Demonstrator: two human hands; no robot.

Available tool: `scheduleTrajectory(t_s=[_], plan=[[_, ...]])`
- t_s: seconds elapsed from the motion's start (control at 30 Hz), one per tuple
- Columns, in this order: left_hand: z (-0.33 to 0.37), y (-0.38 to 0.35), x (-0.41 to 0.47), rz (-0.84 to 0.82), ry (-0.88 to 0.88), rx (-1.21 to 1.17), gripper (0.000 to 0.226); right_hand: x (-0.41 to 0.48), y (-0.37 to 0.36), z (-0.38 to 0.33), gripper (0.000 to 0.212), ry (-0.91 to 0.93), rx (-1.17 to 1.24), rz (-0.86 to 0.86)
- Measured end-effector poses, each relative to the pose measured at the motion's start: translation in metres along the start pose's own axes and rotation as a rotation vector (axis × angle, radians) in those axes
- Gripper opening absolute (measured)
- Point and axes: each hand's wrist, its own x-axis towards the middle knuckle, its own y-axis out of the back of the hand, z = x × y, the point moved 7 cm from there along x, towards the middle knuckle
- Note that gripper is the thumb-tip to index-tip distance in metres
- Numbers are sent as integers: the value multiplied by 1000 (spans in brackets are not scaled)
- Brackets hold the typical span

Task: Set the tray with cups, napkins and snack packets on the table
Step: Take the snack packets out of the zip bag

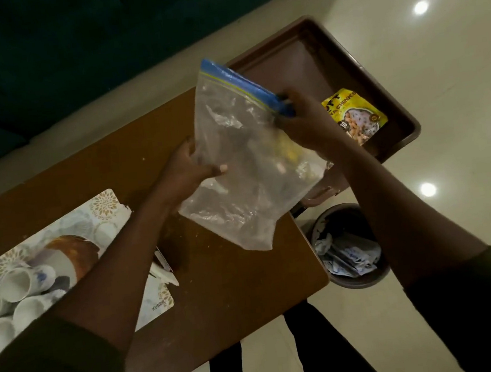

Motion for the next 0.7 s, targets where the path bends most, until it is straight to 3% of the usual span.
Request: scheduleTrajectory(t_s=[0.1, 0.17, 0.23, 0.37, 0.43, 0.57, 0.63, 0.7], plan=[[-17, 7, -1, 142, 49, -195, 57, -19, 11, 11, 56, 62, 47, 210], [-27, 13, -1, 191, 77, -307, 54, -35, 7, 24, 67, 37, 122, 261], [-35, 17, -2, 213, 95, -368, 58, -48, -7, 37, 71, -26, 261, 204], [-40, 12, -2, 173, 133, -421, 76, -64, -45, 39, 65, -83, 770, -68], [-35, 8, -4, 152, 109, -416, 89, -64, -49, 36, 69, -51, 779, -78], [-22, 7, -6, 114, 52, -405, 127, -57, -33, 45, 81, -63, 723, 66], [-17, 9, -7, 77, 10, -362, 132, -55, -17, 49, 78, -29, 620, 210], [-11, 11, -10, 56, -75, -353, 126, -56, -2, 49, 61, 29, 506, 378]])
